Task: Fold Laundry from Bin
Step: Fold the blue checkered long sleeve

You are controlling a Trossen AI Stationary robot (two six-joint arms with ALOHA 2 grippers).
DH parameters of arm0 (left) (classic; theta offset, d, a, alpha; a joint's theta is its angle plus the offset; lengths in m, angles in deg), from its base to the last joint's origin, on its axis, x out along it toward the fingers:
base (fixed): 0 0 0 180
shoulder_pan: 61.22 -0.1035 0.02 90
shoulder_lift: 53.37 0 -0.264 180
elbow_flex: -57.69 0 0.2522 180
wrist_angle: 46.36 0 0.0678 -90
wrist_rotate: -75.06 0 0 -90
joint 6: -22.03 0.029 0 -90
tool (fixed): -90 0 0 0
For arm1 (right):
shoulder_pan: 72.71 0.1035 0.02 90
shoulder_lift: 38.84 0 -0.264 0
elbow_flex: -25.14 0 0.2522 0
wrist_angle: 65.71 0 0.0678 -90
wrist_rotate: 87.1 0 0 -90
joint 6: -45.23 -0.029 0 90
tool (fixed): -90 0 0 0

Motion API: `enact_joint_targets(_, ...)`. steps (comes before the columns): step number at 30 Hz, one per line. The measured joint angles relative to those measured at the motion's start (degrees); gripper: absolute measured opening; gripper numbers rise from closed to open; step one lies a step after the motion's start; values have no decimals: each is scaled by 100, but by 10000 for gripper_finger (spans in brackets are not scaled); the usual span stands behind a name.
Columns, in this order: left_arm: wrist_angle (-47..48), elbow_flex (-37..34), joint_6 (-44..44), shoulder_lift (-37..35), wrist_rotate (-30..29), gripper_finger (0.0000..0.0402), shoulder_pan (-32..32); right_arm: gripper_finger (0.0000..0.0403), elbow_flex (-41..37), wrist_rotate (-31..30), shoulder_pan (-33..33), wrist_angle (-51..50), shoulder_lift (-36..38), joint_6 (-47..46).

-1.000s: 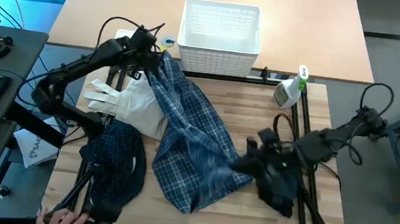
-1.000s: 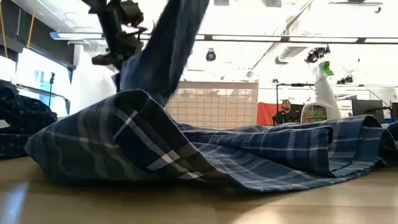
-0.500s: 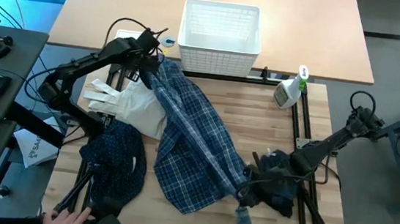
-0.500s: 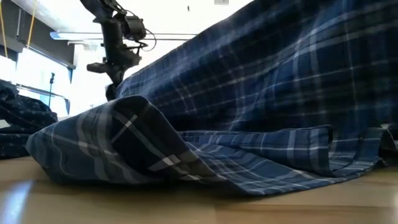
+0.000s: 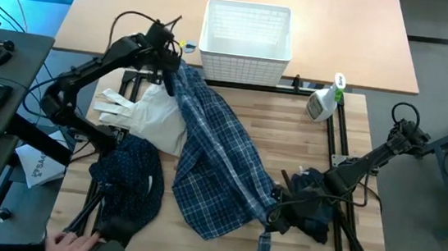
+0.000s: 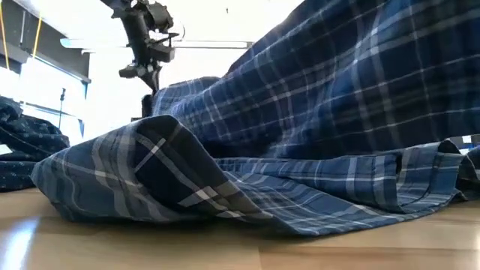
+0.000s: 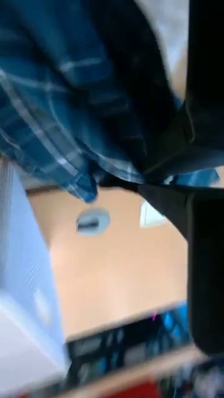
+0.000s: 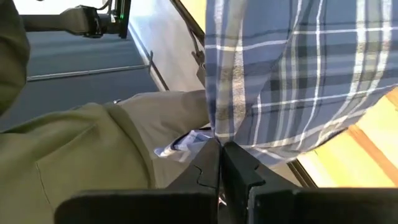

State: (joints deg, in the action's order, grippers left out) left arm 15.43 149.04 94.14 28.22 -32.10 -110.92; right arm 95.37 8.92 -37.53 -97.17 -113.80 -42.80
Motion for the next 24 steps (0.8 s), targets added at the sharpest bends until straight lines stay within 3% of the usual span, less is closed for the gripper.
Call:
enact_joint_targets(3, 236, 507, 703, -130, -180, 6, 162, 0, 0, 0, -1, 128, 0, 0)
enact_joint_targets(6, 459, 1033, 1183, -215, -267, 2, 327, 0, 0, 1, -19, 927, 0, 218)
enact_joint_targets(11, 514, 1481, 1252, -222, -241, 1, 277, 0, 10, 139, -144, 3324, 24, 1751)
enact_joint_targets(14, 615, 1432, 1276, -218, -217, 1, 71, 0, 11, -122, -366, 3843, 69, 2835)
enact_joint_targets(17, 801, 1272, 1490, -191, -163, 1, -171, 0, 11, -414, -679, 3519, 70, 3232)
enact_joint_targets(24, 745, 852, 1655, 34, -161, 0, -715, 0, 2, -553, -1539, 79, 63, 2469)
